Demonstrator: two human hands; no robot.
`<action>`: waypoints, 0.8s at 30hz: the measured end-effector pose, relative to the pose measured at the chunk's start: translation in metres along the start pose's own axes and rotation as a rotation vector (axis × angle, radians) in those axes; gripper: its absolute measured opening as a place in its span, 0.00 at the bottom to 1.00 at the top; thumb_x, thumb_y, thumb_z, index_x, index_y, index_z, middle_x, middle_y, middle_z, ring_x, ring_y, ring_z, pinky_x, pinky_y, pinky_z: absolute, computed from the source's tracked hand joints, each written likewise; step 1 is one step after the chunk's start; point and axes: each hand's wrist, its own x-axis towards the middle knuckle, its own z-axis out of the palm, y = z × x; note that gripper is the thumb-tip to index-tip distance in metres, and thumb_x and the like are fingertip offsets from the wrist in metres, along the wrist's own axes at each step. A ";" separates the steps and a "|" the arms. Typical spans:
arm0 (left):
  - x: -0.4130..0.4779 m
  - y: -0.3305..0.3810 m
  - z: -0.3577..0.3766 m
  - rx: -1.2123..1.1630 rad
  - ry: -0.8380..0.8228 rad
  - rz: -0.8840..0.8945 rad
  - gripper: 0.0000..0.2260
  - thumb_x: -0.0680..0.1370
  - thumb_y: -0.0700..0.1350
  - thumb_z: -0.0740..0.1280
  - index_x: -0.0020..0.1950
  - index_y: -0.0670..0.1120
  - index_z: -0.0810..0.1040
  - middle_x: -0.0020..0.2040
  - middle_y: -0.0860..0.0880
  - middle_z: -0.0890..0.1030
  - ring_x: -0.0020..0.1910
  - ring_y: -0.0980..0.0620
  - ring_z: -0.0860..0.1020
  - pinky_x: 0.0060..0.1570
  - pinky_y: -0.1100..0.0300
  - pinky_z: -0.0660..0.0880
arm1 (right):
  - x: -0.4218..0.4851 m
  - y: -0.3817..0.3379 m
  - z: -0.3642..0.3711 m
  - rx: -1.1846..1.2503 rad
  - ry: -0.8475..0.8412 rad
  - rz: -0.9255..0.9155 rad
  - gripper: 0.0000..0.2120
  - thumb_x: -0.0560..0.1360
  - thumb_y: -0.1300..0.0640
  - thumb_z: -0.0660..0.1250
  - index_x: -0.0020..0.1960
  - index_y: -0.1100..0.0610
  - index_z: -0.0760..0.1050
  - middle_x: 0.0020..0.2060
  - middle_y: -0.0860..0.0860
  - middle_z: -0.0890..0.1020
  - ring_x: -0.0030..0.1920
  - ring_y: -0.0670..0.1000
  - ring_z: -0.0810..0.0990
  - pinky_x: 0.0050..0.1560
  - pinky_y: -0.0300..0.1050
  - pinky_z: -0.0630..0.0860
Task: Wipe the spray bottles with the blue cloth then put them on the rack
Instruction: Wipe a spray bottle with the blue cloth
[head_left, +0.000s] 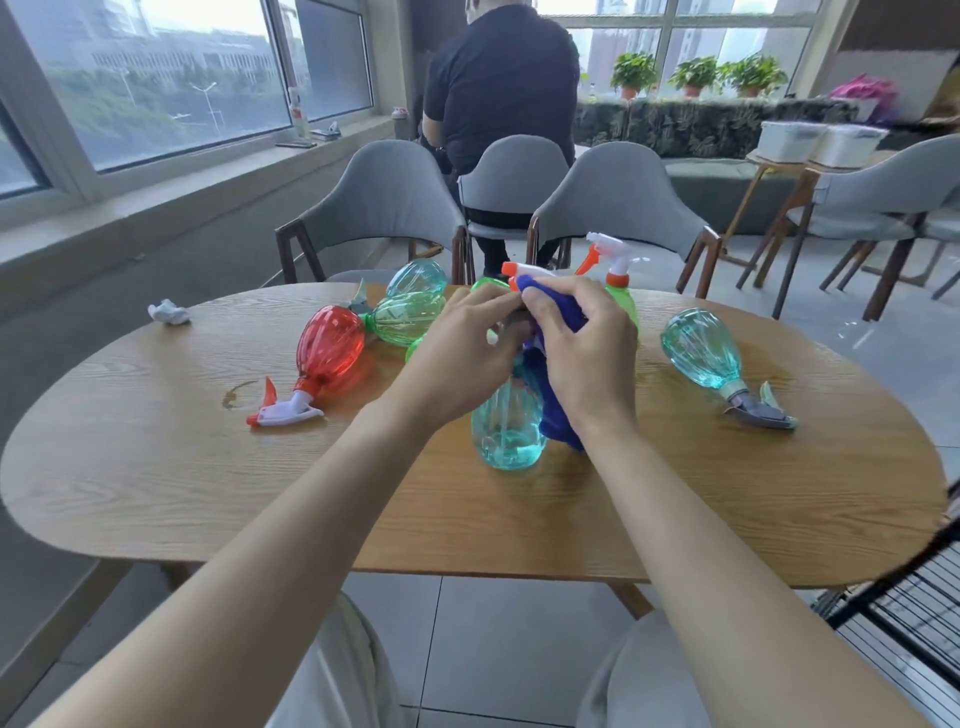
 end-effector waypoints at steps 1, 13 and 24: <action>0.001 0.001 -0.001 -0.008 0.001 -0.015 0.13 0.87 0.44 0.64 0.70 0.49 0.83 0.57 0.56 0.80 0.57 0.51 0.72 0.58 0.68 0.68 | 0.000 0.001 0.000 0.010 0.016 0.022 0.07 0.82 0.54 0.71 0.58 0.54 0.86 0.49 0.44 0.86 0.52 0.42 0.83 0.53 0.35 0.78; 0.001 0.003 -0.008 -0.155 0.194 -0.266 0.13 0.85 0.39 0.67 0.69 0.44 0.83 0.53 0.50 0.85 0.40 0.70 0.79 0.40 0.68 0.76 | -0.021 0.013 -0.009 -0.027 0.248 0.134 0.11 0.85 0.54 0.68 0.62 0.56 0.84 0.56 0.48 0.80 0.54 0.40 0.79 0.55 0.29 0.75; 0.007 0.010 0.003 -0.188 0.163 -0.229 0.10 0.83 0.38 0.67 0.54 0.44 0.89 0.44 0.47 0.87 0.42 0.51 0.83 0.46 0.50 0.81 | -0.015 0.005 0.027 -0.068 0.141 -0.029 0.08 0.81 0.59 0.72 0.58 0.59 0.86 0.51 0.49 0.82 0.52 0.42 0.79 0.56 0.29 0.72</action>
